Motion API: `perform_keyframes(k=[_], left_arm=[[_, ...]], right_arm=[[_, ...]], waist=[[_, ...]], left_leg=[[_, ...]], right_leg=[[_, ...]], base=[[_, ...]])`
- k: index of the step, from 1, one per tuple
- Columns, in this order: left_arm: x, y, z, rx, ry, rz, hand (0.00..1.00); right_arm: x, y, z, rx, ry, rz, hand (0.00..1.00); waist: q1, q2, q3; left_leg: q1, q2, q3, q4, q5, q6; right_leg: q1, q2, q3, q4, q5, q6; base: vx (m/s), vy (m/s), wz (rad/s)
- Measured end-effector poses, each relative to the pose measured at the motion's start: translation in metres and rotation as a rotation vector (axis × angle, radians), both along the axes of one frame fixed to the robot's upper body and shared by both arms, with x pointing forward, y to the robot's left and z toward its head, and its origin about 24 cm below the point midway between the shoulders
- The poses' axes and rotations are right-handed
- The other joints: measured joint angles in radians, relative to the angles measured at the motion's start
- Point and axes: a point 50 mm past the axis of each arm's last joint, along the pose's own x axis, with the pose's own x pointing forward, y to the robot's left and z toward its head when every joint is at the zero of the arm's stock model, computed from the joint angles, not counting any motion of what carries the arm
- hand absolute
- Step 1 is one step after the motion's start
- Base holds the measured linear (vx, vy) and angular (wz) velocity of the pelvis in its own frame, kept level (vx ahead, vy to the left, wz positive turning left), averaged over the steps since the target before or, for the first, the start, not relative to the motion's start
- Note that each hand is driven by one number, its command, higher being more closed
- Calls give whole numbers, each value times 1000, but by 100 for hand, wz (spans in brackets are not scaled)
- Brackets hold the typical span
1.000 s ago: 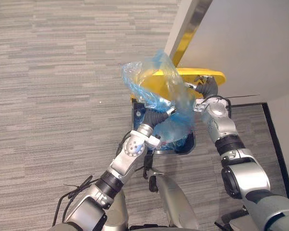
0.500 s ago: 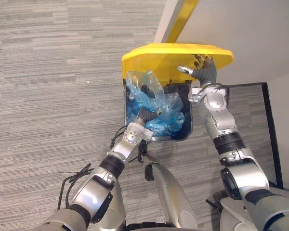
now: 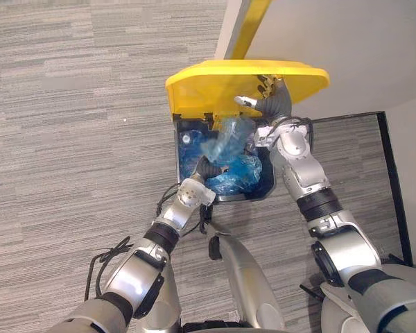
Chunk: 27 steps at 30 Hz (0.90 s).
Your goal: Gather rubbish on tea table into small bin, then transfer packed bag to large trash can.
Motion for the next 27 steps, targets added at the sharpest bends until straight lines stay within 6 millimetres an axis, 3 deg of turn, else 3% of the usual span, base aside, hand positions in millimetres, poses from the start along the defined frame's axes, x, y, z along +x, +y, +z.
perform_keyframes(k=[4, 8, 12, 14, 16, 17, 22, 23, 25, 27], left_arm=[[0, 6, 0, -8, -4, 19, 0], [-11, 25, -9, -48, -2, 69, 0], [-34, 51, -25, -95, 3, 137, 0], [-61, 74, -49, -135, 56, 218, 0], [-72, 85, -61, -157, 99, 263, 0], [-88, 99, -77, -173, 161, 316, 0], [-147, 147, -139, -261, 432, 561, 0], [-152, 150, -144, -266, 457, 578, 0], [-188, 160, -176, -284, 626, 678, 0], [-211, 160, -194, -293, 732, 736, 0]], right_arm=[[3, -3, -12, -39, 45, -7, 0], [1, -10, -31, -49, 97, -19, 0], [-5, -40, -67, -35, 196, -116, 0], [-17, -59, -101, -41, 286, -172, 0], [-24, -66, -115, -38, 328, -187, 0], [-32, -73, -131, -51, 371, -204, 0], [-54, -85, -166, -80, 471, -234, 0], [-55, -86, -169, -83, 477, -236, 0], [-67, -80, -186, -71, 523, -235, 0], [-80, -69, -206, -42, 583, -214, 0]], waist=[[-1, 2, -2], [-1, 4, -3], [0, 29, -16], [1, 61, -59], [3, 78, -69], [5, 91, -84], [19, 97, -105], [21, 95, -106], [24, 92, -109], [32, 83, -116]], left_leg=[[61, -5, -21, -78, 40, -4], [112, -5, -29, -122, 58, -5], [164, -20, -40, -161, 72, 8], [179, -33, -43, -180, 79, 20], [195, -35, -43, -185, 80, 21], [211, -37, -44, -189, 80, 23], [272, -58, -45, -192, 80, 43], [277, -62, -45, -191, 80, 43], [298, -81, -37, -149, 65, 59], [306, -93, -13, -119, 48, 74]], right_leg=[[56, -8, -14, -43, 1, -1], [102, -9, -23, -66, 3, 2], [147, -24, -25, -73, -4, 9], [156, -37, -25, -73, -11, 20], [170, -40, -25, -72, -13, 24], [184, -43, -25, -68, -17, 29], [236, -66, -22, -49, -33, 52], [239, -69, -21, -46, -34, 53], [263, -79, -5, -27, -36, 57], [265, -84, 19, -7, -35, 61]], base=[[-9, -35, 17], [5, -14, 8], [10, 29, 12], [29, 51, 9], [33, 34, 4], [24, 34, 4], [-7, 19, 2], [-72, 34, 0], [-96, 49, -13], [-143, 67, -35]])
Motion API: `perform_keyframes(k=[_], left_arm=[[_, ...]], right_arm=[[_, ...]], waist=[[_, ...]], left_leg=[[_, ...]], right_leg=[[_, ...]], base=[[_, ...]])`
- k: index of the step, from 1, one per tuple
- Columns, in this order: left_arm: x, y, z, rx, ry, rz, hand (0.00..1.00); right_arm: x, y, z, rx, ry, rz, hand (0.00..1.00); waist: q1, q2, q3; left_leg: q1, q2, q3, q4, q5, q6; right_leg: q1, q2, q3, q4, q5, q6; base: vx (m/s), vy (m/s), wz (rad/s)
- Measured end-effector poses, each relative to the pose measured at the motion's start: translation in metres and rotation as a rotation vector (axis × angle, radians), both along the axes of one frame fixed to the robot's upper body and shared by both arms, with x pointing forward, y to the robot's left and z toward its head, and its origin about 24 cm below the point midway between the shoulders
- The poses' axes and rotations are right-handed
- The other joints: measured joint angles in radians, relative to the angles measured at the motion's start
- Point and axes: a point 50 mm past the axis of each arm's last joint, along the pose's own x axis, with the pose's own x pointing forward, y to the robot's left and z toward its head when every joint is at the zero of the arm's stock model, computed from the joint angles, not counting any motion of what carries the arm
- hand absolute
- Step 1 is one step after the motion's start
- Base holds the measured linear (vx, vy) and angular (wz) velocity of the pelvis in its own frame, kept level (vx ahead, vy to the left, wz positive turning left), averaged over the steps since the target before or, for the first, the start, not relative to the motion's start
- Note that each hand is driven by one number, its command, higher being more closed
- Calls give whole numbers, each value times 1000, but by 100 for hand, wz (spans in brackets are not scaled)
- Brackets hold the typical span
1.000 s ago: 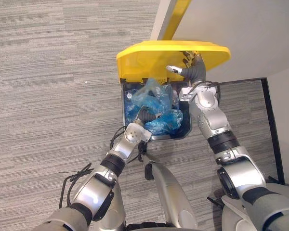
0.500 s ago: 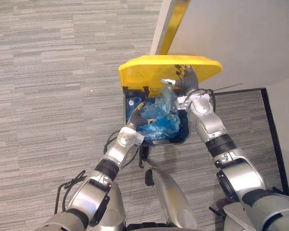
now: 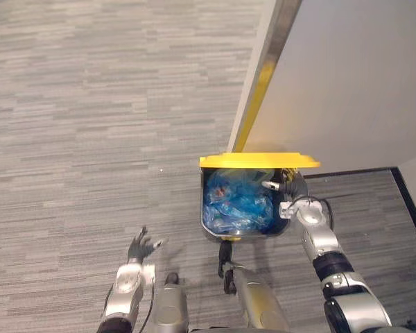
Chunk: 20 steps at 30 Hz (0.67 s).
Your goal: Gather rubbish on tea table into small bin, then transfer packed bag to large trash can.
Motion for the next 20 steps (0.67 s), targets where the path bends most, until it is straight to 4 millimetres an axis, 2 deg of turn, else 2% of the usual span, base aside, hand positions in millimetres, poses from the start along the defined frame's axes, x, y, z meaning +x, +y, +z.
perform_keyframes(k=[1, 3, 4, 5, 6, 7, 8, 10, 11, 12, 13, 14, 16, 17, 20], left_arm=[[-8, 2, -5, -21, 31, 44, 0], [-14, 4, -9, -15, 66, 42, 0], [-16, 3, -11, -7, 88, 27, 0], [-17, 2, -12, -1, 98, 12, 0], [-18, 4, -12, 3, 100, 12, 0], [-20, 7, -13, 17, 119, 5, 0], [-20, 7, -13, 18, 122, 3, 0], [-20, 7, -13, 26, 133, -6, 0], [-20, 6, -14, 23, 138, 0, 0], [-19, 5, -14, 18, 136, 1, 0], [-16, -8, -17, -13, 137, -3, 0], [-11, -22, -18, -47, 125, 0, 0], [-16, -39, -22, -90, 139, 8, 0], [-17, -45, -23, -103, 143, 12, 0], [-18, -51, -24, -120, 146, 13, 0]], right_arm=[[-13, 8, -16, 9, 50, 15, 0], [-27, 15, -32, 24, 105, 31, 0], [-46, 20, -50, 24, 171, 46, 0], [-63, 21, -65, 29, 233, 41, 0], [-71, 22, -72, 25, 266, 40, 0], [-99, 21, -97, 19, 389, 20, 0], [-109, 20, -105, 18, 430, 9, 0], [-149, 17, -134, 20, 607, -36, 0], [-158, 13, -139, 6, 647, -60, 0], [-163, 12, -142, 7, 669, -71, 0], [-176, 8, -149, -6, 729, -98, 0], [-183, -3, -152, -4, 762, -153, 0], [-185, -8, -153, -11, 772, -191, 0], [-192, -9, -156, -9, 806, -204, 0], [-196, -11, -159, -8, 832, -217, 0]], waist=[[8, -9, -6], [14, -15, -8], [10, -16, -17], [2, -6, -22], [1, -5, -24], [-15, -22, -40], [-15, -16, -45], [-4, -27, -87], [-4, -37, -112], [-6, -45, -118], [-2, -41, -146], [5, -8, -168], [-3, 38, -195], [-6, 46, -215], [-7, 50, -234]], left_leg=[[9, -9, 22, 7, -5, 7], [22, -18, 47, 20, -8, 12], [22, -10, 60, 24, -4, 24], [17, 9, 76, 3, 23, 23], [15, 10, 80, -9, 36, 20], [26, 19, 76, -44, 73, 1], [24, 25, 74, -51, 79, -5], [12, 45, 69, -67, 91, -25], [-15, 56, 63, -68, 94, -42], [-17, 55, 55, -72, 94, -45], [-13, 56, 43, -109, 110, -43], [-22, 74, 51, -109, 113, -38], [13, 93, 51, -169, 132, -18], [39, 94, 52, -211, 160, -13], [60, 94, 57, -259, 179, 3]], right_leg=[[0, -3, 20, 12, 3, 11], [3, -7, 39, 17, 7, 24], [4, -8, 52, 7, -16, 70], [-23, -8, 51, 69, -52, 108], [-52, -12, 50, 158, -68, 85], [-101, -34, 40, 446, -138, 40], [-104, -42, 40, 514, -158, 40], [-64, -88, 101, 717, -234, 55], [-3, -99, 132, 650, -320, 105], [21, -93, 124, 601, -356, 115], [93, -86, 114, 426, -453, 106], [119, -61, 92, 313, -453, 43], [155, -21, 87, 220, -390, 24], [166, -12, 86, 183, -368, 19], [185, -3, 81, 132, -344, 17]], base=[[-167, 64, -43], [-199, 60, -42], [-250, 42, -48], [-218, 22, -38], [-207, -48, -10], [-135, -58, 2], [-97, -91, 7], [-73, -240, -4], [-100, -342, -3], [-66, -314, 9], [7, -267, -9], [47, -208, -14], [23, -121, -18], [-26, -90, -8], [-20, -19, 0]])
